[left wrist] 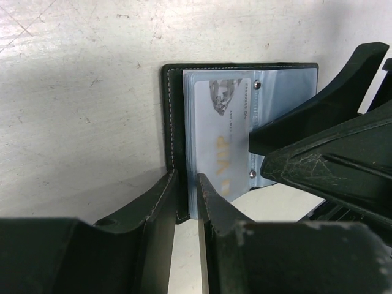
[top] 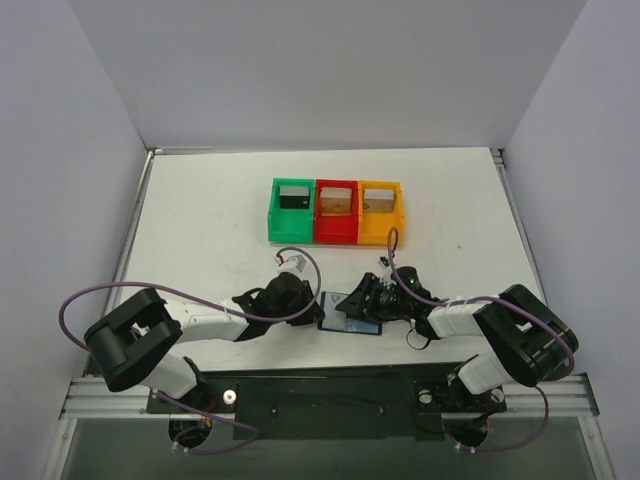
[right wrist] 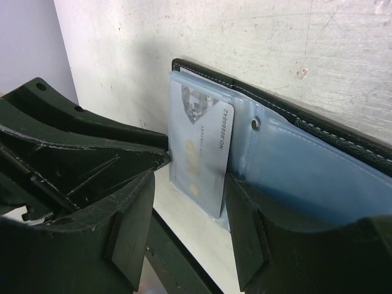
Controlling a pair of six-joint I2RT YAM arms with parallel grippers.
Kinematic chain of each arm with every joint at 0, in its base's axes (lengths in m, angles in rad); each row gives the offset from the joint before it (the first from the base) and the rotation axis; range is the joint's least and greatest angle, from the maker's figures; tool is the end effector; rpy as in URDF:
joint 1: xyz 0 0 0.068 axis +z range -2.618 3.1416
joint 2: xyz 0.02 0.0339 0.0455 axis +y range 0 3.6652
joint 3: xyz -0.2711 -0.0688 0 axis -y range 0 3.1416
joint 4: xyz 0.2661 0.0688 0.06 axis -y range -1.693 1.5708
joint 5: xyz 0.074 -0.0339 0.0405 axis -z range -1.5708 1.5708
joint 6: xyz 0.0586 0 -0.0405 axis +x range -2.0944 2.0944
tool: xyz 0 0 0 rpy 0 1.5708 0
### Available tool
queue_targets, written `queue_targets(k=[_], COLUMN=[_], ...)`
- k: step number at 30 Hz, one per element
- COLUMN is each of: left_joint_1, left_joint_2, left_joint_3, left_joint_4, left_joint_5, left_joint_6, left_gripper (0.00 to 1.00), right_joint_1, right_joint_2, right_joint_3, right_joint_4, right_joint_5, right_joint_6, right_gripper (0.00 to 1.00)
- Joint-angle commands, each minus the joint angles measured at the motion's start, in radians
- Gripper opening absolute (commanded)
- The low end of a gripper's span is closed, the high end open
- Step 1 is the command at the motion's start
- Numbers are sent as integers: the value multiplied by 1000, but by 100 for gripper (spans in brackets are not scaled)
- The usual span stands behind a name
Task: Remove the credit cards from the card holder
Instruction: Remove the credit card from the card holder.
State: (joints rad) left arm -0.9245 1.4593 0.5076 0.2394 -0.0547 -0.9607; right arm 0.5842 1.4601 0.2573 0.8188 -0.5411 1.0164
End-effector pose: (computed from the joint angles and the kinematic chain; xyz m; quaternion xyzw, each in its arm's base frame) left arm 0.1793 -0.2323 0.1144 -0.0278 0.9086 -0.3220 0.2646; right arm 0.1977 0.1669 0.1097 0.0253 0.8124 0.5410 0.2163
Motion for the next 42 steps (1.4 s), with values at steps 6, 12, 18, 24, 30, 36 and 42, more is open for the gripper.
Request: queue_targets(k=[6, 12, 18, 24, 30, 36, 42], left_joint_1=[7, 7, 7, 6, 6, 6, -2], left_joint_2=[55, 91, 118, 138, 139, 139, 147], left_joint_3=[83, 86, 92, 94, 92, 89, 89], left_joint_4=[-5, -83, -112, -123, -126, -120, -98], left_joint_5=[-8, -60, -88, -94, -96, -89, -68], left_joint_6=[25, 14, 13, 7, 0, 0, 0], left_gripper=[24, 12, 1, 0, 0, 0, 0], right_joint_1=[9, 11, 9, 8, 8, 6, 8], right_joint_2=[-26, -37, -52, -60, -75, -66, -31], right_joint_3=[16, 19, 22, 17, 11, -3, 16], right_joint_4=[-161, -170, -201, -213, -231, -178, -104], right_joint_5=[66, 66, 79, 90, 101, 86, 59], right_joint_6=[-65, -59, -70, -67, -75, -62, -30], right_gripper=[47, 48, 49, 49, 50, 50, 50])
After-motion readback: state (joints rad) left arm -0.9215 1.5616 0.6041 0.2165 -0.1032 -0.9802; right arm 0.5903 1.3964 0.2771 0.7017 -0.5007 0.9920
